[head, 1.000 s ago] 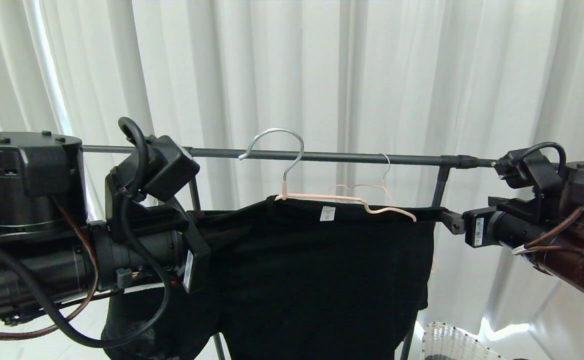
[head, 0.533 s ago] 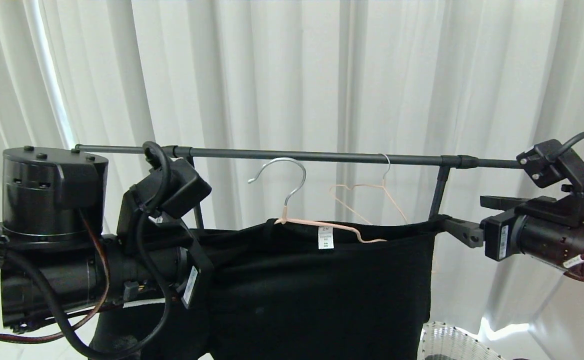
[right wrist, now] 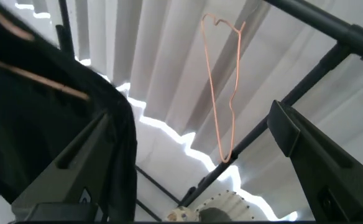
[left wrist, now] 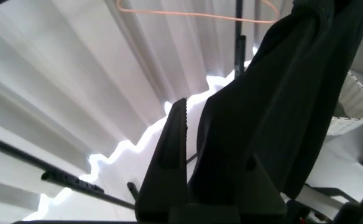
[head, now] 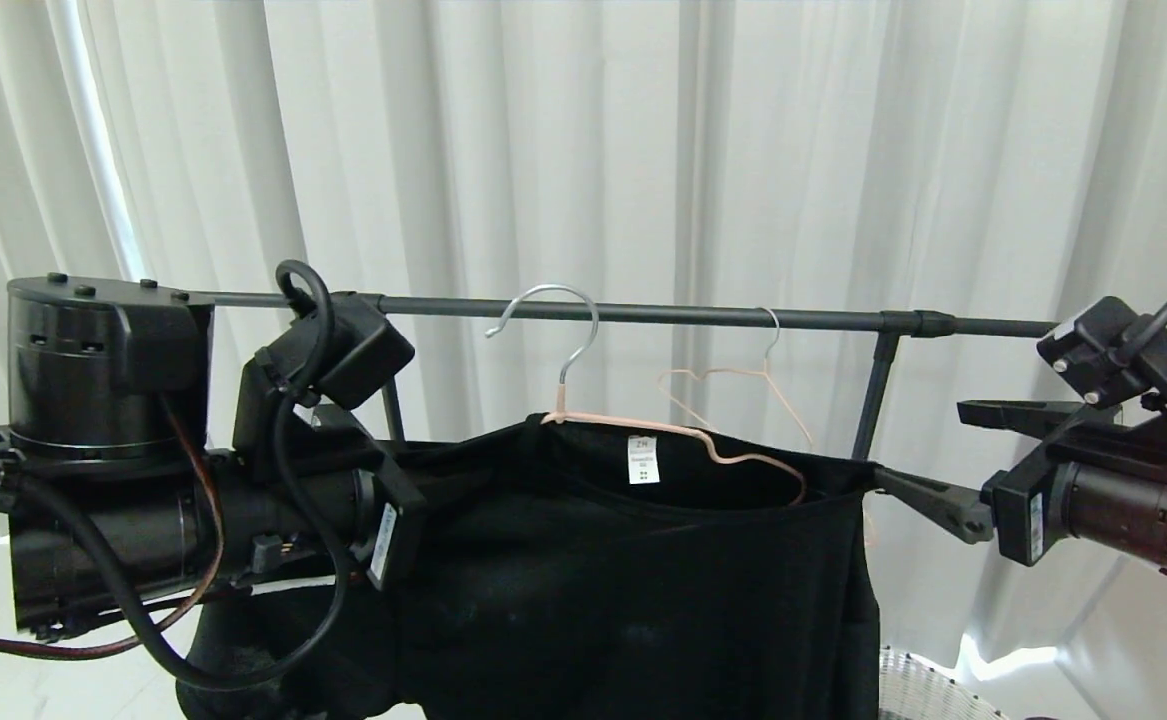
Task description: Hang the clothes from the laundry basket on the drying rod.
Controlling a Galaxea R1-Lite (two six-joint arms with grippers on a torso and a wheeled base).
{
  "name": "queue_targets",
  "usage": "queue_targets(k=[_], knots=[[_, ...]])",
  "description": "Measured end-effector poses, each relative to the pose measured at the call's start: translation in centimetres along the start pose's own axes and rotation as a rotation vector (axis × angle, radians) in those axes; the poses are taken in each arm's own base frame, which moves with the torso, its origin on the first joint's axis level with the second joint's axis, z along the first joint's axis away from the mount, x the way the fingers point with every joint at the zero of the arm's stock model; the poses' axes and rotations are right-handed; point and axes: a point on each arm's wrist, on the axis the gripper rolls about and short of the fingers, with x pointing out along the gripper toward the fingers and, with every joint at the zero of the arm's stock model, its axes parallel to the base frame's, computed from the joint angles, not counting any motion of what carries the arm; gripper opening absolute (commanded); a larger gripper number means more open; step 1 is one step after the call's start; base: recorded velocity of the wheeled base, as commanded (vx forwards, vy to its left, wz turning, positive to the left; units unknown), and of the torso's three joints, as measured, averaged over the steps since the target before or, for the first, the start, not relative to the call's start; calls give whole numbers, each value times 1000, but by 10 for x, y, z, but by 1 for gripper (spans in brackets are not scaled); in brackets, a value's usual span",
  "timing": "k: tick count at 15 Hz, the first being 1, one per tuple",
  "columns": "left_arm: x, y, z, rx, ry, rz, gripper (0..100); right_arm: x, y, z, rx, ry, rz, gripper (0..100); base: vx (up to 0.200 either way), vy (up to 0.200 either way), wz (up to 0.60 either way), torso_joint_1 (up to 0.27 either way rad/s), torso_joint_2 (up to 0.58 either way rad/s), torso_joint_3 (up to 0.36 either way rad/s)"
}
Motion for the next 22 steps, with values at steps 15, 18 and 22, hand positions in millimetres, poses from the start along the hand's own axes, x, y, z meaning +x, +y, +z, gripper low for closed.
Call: queue_targets(k=[15, 18, 22], knots=[[-2, -3, -1, 35, -28, -100, 0, -13, 30, -1, -153, 55, 291, 100, 0, 0, 0, 0, 0, 0], [-10, -13, 4, 98, -84, -205, 0, -20, 41, 23, -181, 88, 429, 100, 0, 0, 0, 0, 0, 0], [-16, -26, 10, 128, -116, -252, 0, -11, 58, 53, -210, 64, 546, 100, 0, 0, 0, 0, 0, 0]])
